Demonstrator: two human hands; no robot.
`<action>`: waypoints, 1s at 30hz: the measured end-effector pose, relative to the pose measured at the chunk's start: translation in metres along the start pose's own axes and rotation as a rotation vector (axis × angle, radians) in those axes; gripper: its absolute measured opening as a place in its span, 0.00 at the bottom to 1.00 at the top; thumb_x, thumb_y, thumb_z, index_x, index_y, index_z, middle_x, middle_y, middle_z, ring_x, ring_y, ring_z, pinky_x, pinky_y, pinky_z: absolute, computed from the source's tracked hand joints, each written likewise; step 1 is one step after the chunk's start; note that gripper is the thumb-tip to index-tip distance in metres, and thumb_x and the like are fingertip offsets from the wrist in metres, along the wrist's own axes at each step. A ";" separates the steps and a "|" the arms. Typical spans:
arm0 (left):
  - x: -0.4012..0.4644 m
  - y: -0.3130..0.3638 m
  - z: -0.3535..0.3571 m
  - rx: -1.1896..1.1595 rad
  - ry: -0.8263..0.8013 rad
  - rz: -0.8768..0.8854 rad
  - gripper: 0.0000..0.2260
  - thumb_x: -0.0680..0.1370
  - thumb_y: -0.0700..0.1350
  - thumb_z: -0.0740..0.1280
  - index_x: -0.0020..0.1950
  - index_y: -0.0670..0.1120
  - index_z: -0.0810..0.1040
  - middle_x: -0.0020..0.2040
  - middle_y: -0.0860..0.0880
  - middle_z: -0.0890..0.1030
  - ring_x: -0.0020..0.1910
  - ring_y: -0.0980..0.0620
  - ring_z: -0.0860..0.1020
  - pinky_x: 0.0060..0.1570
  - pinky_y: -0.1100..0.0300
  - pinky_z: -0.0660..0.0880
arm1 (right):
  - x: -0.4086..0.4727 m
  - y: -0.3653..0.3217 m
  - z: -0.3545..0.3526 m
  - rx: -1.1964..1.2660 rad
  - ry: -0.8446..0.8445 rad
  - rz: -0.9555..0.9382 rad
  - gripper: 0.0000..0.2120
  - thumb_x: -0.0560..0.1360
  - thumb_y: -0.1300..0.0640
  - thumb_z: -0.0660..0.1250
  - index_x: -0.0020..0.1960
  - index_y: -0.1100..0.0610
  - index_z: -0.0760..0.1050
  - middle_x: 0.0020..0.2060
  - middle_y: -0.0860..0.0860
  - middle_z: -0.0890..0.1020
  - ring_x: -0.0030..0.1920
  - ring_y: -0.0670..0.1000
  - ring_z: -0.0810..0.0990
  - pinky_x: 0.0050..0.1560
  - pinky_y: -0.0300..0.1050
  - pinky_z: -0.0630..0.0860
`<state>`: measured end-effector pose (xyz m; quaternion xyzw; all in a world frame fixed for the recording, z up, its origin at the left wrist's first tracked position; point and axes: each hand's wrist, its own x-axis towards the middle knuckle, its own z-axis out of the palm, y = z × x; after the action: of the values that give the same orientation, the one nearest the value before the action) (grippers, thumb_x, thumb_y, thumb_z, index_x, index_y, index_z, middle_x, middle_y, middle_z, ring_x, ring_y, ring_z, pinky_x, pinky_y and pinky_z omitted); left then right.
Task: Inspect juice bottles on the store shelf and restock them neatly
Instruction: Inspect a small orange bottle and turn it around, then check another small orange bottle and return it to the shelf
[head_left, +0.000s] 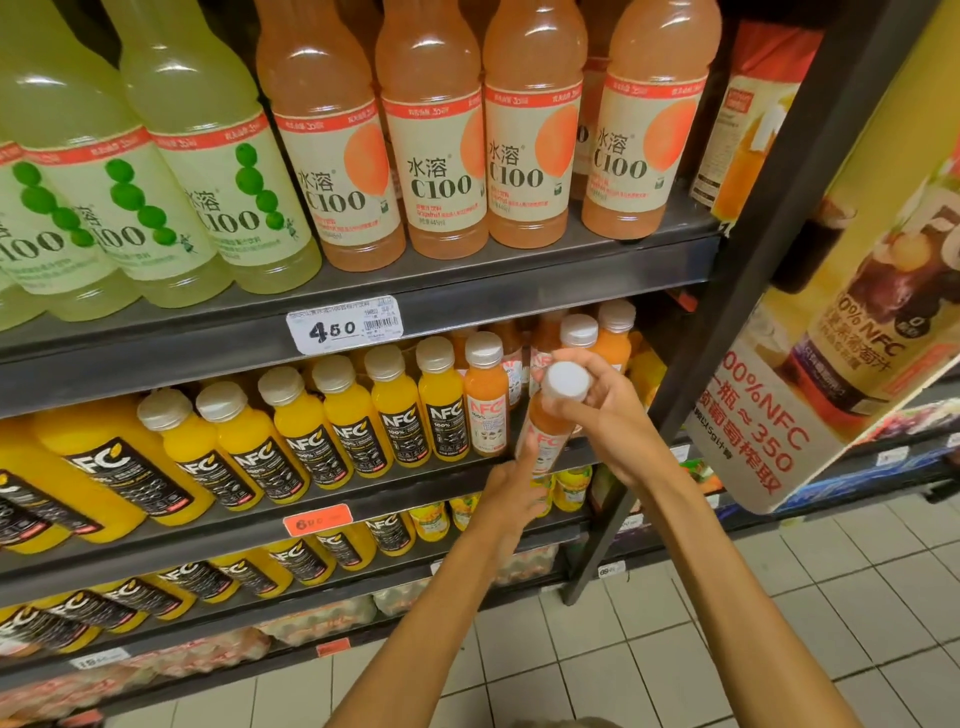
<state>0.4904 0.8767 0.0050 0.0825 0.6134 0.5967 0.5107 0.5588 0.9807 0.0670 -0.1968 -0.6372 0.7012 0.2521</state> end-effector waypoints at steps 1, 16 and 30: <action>0.006 0.000 0.000 -0.075 -0.002 -0.023 0.26 0.78 0.57 0.58 0.70 0.41 0.66 0.63 0.45 0.72 0.67 0.43 0.70 0.66 0.51 0.69 | 0.004 0.002 -0.001 -0.019 0.013 0.001 0.23 0.70 0.73 0.69 0.58 0.52 0.72 0.49 0.50 0.80 0.48 0.43 0.80 0.46 0.35 0.75; 0.040 -0.002 0.009 -0.586 0.133 -0.070 0.23 0.78 0.46 0.63 0.71 0.38 0.64 0.70 0.36 0.68 0.69 0.39 0.68 0.70 0.48 0.63 | 0.036 0.010 -0.005 -0.356 -0.028 -0.088 0.23 0.69 0.72 0.70 0.59 0.56 0.70 0.54 0.51 0.76 0.57 0.47 0.75 0.54 0.32 0.72; 0.049 0.004 0.007 -0.800 0.156 -0.060 0.11 0.76 0.36 0.65 0.57 0.42 0.71 0.65 0.33 0.72 0.66 0.37 0.70 0.69 0.45 0.64 | 0.042 0.011 0.006 -1.115 0.268 -0.473 0.13 0.72 0.54 0.73 0.54 0.56 0.78 0.48 0.51 0.82 0.44 0.50 0.80 0.35 0.37 0.68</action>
<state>0.4710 0.9173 -0.0164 -0.1862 0.3720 0.7775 0.4716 0.5207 1.0010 0.0588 -0.2388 -0.8967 0.1571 0.3378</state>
